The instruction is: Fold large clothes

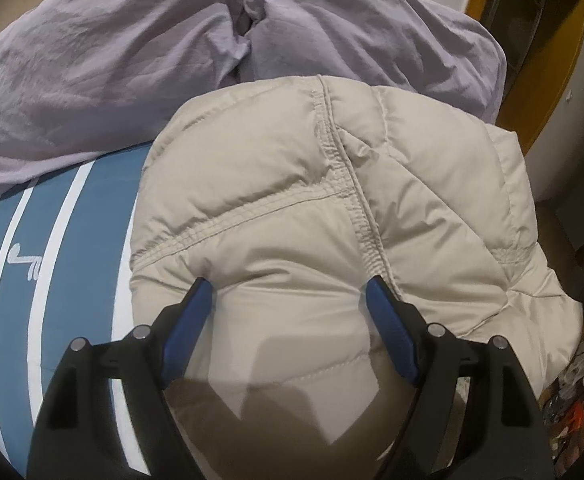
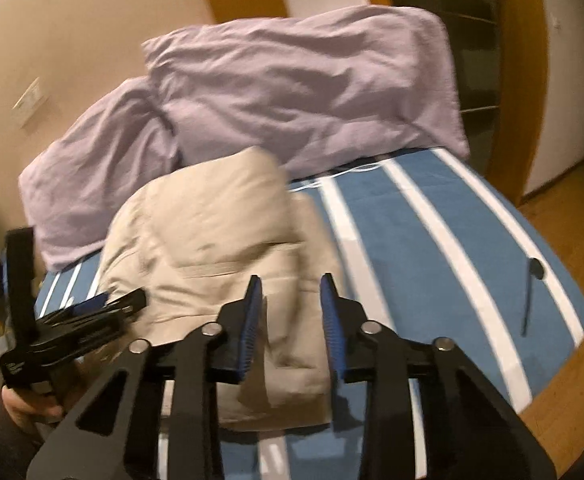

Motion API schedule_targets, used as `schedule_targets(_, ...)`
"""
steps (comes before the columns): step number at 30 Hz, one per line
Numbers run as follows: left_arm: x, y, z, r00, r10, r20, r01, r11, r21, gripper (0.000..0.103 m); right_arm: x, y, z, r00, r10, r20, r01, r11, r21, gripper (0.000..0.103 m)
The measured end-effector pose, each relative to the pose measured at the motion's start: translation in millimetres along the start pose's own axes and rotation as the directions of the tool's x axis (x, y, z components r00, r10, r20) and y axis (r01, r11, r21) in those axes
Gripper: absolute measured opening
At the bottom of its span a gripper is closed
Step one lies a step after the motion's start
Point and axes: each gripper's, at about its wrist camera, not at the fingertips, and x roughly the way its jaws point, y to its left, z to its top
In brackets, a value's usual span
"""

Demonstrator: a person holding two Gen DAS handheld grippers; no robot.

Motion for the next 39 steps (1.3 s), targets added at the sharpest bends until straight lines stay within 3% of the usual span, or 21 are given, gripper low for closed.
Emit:
schedule_targets(1,1.0,-0.2,-0.2,1.0,0.001,-0.002,-0.001,1.0,0.003,0.079,2.9,5.1,-2.0,1.0,0.01,-0.007,-0.01,1.0,-0.015,0.023)
schedule_targets(5,2.3,3.7,1.2,1.0,-0.01,-0.008,0.01,1.0,0.002,0.079,11.0,15.4,-9.4,1.0,0.019,-0.021,-0.02,0.999,-0.036,0.022)
schedule_targets(12,-0.3,3.5,3.2,1.0,-0.026,-0.009,0.026,1.0,0.013,0.08,43.9,5.8,-30.4,0.994,-0.055,-0.097,0.051,0.998,-0.047,0.021)
schedule_targets(18,-11.6,-9.1,-1.0,0.999,-0.037,0.024,0.035,0.997,0.064,0.084,64.4,2.2,-45.8,0.991,-0.083,-0.109,0.076,0.995,-0.064,0.021)
schedule_targets(25,-27.5,-11.6,1.1,0.995,-0.079,0.06,0.077,0.996,0.04,0.084,79.0,-6.0,-54.5,0.989,-0.086,-0.119,0.08,0.995,-0.056,0.021)
schedule_targets(30,-35.7,-10.7,0.6,0.994,-0.035,0.099,0.031,0.999,0.044,0.084,84.2,-7.5,-56.5,0.989,-0.091,-0.12,0.084,0.994,-0.066,0.021)
schedule_targets(34,-26.8,-7.5,-4.3,0.997,0.013,0.08,-0.016,0.999,0.047,0.084,85.5,-8.4,-57.3,0.989,-0.089,-0.12,0.081,0.994,-0.069,0.021)
schedule_targets(39,-13.9,-12.7,-13.7,0.995,0.059,0.082,-0.067,0.993,0.095,0.091,87.1,-8.4,-56.8,0.989,-0.085,-0.12,0.077,0.995,-0.07,0.021)
